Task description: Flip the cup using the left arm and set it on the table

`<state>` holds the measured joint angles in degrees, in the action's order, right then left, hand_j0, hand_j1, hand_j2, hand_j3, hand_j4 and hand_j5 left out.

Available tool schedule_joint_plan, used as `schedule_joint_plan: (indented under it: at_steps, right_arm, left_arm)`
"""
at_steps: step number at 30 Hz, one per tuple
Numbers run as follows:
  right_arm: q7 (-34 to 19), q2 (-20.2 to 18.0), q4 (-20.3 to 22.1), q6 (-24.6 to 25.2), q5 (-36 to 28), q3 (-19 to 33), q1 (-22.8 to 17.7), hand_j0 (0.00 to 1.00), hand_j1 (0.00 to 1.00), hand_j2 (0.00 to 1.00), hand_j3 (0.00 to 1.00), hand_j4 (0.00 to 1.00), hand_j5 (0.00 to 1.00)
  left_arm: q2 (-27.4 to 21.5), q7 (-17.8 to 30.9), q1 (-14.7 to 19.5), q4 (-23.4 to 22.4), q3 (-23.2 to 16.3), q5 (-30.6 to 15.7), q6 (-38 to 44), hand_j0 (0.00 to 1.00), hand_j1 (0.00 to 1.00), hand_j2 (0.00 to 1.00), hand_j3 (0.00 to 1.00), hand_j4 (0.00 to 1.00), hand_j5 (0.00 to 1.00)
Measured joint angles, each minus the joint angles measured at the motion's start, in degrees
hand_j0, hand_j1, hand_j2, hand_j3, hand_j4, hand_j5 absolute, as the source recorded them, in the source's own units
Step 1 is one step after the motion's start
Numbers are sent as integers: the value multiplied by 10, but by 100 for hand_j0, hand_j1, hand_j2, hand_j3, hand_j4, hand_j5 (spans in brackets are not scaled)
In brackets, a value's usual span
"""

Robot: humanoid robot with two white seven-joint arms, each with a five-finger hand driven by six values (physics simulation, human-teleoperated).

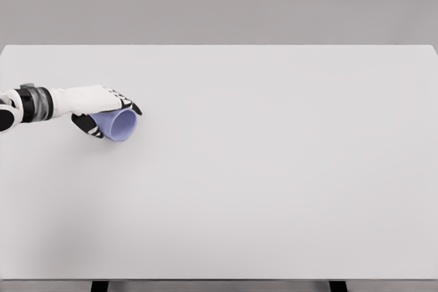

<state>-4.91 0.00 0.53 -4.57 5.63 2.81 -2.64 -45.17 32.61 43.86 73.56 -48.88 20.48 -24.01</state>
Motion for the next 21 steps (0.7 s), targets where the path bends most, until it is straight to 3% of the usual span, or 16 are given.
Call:
schedule_joint_plan:
  at_steps: [4, 12, 14, 21]
  right_arm:
    - [0, 0, 0, 0, 0, 0, 0, 100, 100, 100, 100, 100, 100]
    - [0, 0, 0, 0, 0, 0, 0, 100, 100, 100, 100, 100, 100]
    - [0, 0, 0, 0, 0, 0, 0, 100, 100, 100, 100, 100, 100]
    - [0, 0, 0, 0, 0, 0, 0, 100, 100, 100, 100, 100, 100]
  left_arm:
    - [0, 0, 0, 0, -2, 0, -4, 49, 49, 49, 49, 49, 49]
    - [-5, 0, 19, 0, -2, -31, -15, 44, 44, 44, 44, 44, 44]
    - [-14, 0, 23, 0, -1, -66, -39, 36, 36, 36, 36, 36, 36]
    - [-36, 12, 21, -34, -1, -255, -104, 36, 36, 36, 36, 36, 36]
